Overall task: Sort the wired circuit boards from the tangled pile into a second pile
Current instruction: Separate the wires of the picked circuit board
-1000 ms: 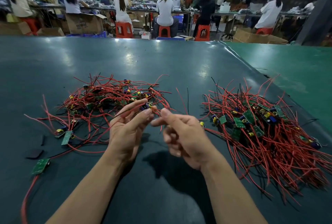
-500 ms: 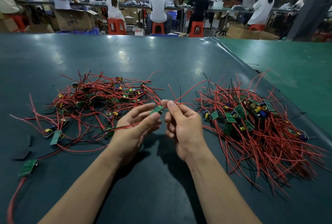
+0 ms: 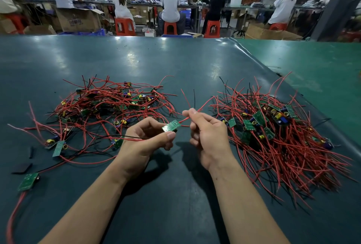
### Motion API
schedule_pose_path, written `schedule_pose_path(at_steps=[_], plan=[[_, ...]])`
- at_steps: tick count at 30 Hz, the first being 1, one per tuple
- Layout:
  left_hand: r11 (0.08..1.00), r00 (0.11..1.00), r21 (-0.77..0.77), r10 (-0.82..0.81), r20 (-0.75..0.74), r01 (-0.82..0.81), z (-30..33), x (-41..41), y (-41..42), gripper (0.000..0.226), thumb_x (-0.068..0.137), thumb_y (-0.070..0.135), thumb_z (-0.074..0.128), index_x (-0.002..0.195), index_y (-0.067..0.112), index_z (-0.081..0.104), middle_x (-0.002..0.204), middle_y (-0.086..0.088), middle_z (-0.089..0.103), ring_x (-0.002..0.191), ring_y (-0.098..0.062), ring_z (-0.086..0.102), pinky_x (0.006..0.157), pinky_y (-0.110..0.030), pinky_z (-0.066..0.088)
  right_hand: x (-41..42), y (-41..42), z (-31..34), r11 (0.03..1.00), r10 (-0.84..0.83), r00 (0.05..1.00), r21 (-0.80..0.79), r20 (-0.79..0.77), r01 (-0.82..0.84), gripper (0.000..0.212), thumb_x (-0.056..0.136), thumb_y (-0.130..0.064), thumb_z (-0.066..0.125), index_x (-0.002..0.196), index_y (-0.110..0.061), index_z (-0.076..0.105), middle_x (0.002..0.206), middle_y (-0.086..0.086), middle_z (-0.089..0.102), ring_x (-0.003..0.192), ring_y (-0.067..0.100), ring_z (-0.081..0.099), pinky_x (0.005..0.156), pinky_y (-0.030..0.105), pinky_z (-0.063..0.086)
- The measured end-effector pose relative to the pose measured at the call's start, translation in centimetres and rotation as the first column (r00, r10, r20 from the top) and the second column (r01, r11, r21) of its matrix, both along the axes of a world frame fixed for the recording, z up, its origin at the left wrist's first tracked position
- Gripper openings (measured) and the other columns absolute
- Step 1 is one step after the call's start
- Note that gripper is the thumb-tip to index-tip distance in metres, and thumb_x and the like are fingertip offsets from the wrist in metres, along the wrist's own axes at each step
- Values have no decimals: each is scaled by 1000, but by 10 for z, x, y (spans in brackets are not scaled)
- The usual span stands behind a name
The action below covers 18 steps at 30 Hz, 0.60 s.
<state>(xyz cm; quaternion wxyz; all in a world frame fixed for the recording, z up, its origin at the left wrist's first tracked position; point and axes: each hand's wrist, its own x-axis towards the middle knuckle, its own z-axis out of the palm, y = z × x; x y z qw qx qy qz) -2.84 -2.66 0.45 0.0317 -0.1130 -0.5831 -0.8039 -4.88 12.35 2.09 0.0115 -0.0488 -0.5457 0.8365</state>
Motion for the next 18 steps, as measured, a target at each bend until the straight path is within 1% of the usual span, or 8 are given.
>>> schedule_pose_path(at_steps=[4, 7, 10, 12, 14, 16, 18], plan=[[1000, 1000, 8, -17, -6, 17, 2, 0, 0, 23, 64, -4, 72, 65, 15, 60, 63, -12, 63, 50, -21, 56, 54, -25, 49, -7, 7, -1, 985, -167, 986, -37, -10, 166, 24, 95, -15, 63, 74, -7, 70, 53, -7, 58, 35, 3, 33, 34, 15, 26], [999, 999, 28, -33, 2, 33, 4, 3, 0, 26, 63, -6, 69, 61, 19, 61, 59, -11, 61, 47, -21, 54, 51, -24, 47, -10, 11, -2, 955, -281, 960, -102, -7, 279, 23, 92, -13, 66, 70, -10, 73, 47, -8, 51, 35, 2, 36, 34, 15, 27], [997, 998, 54, -49, 30, 48, 4, 4, -2, 26, 61, -7, 67, 61, 17, 58, 56, -10, 59, 44, -21, 53, 49, -23, 46, -11, 11, -3, 925, -370, 928, -108, -46, 364, 34, 89, -13, 71, 55, -17, 72, 45, -7, 48, 37, 5, 38, 35, 17, 28], [995, 996, 82, -68, 53, 64, 5, 4, -4, 27, 59, -8, 66, 60, 17, 57, 54, -8, 57, 42, -20, 51, 47, -23, 44, -12, 11, -3, 902, -422, 905, -125, -46, 414, 38, 87, -12, 73, 49, -18, 69, 44, -7, 48, 37, 6, 38, 35, 17, 28], [992, 993, 90, -95, 63, 89, 5, 4, -5, 30, 53, -8, 72, 59, 19, 58, 52, -6, 55, 41, -19, 50, 46, -23, 44, -15, 13, -3, 875, -465, 885, -167, -27, 454, 38, 86, -9, 74, 48, -16, 67, 43, -6, 48, 35, 5, 37, 35, 16, 27], [990, 992, 100, -109, 66, 102, 6, 4, -6, 26, 48, 2, 76, 58, 18, 58, 52, -6, 56, 40, -19, 50, 45, -23, 43, -17, 12, -4, 863, -479, 878, -196, -21, 466, 33, 86, -8, 73, 54, -15, 66, 43, -6, 48, 34, 6, 36, 35, 16, 27], [989, 992, 109, -108, 70, 100, 6, 4, -6, 25, 47, 7, 76, 57, 18, 57, 51, -5, 55, 39, -19, 50, 45, -22, 43, -17, 11, -6, 857, -500, 865, -162, -28, 490, 28, 86, -9, 73, 59, -15, 67, 45, -6, 50, 36, 7, 38, 36, 17, 30]])
